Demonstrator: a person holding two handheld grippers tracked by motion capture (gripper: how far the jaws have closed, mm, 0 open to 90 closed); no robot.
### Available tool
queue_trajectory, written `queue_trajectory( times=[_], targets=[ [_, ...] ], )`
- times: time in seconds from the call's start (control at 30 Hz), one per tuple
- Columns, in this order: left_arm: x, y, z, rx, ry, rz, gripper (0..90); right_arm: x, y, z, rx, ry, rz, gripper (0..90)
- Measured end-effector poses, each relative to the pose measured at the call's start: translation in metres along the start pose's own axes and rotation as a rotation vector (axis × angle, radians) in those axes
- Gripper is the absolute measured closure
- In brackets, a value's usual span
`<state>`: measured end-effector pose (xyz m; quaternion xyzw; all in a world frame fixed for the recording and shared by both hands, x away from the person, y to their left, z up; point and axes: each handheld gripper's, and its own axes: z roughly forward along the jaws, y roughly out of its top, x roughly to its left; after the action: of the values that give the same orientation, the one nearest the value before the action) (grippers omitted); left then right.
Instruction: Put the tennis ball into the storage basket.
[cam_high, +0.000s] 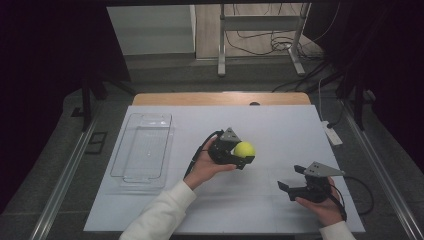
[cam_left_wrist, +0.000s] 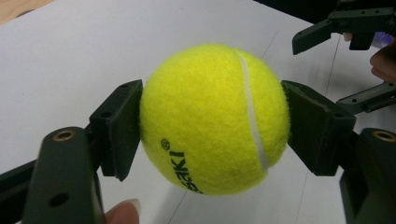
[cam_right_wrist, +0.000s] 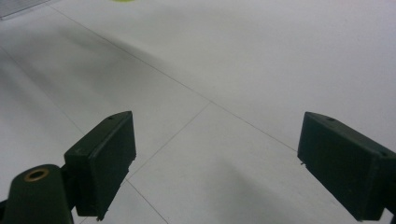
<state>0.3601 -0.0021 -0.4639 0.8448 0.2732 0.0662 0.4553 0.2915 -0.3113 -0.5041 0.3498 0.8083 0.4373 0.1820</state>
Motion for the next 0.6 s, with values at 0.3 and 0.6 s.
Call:
queue_trajectory(
  times=[0.3, 0.6],
  targets=[
    [0.001, -0.001, -0.006, -0.011, 0.006, -0.004, 26.7, 0.0, 0.0, 0.0, 0.002, -0.003, -0.001, 11.8],
    [0.001, -0.002, -0.014, -0.026, 0.018, 0.0, 26.7, 0.001, 0.0, 0.0, 0.003, -0.003, -0.001, 11.8]
  ],
)
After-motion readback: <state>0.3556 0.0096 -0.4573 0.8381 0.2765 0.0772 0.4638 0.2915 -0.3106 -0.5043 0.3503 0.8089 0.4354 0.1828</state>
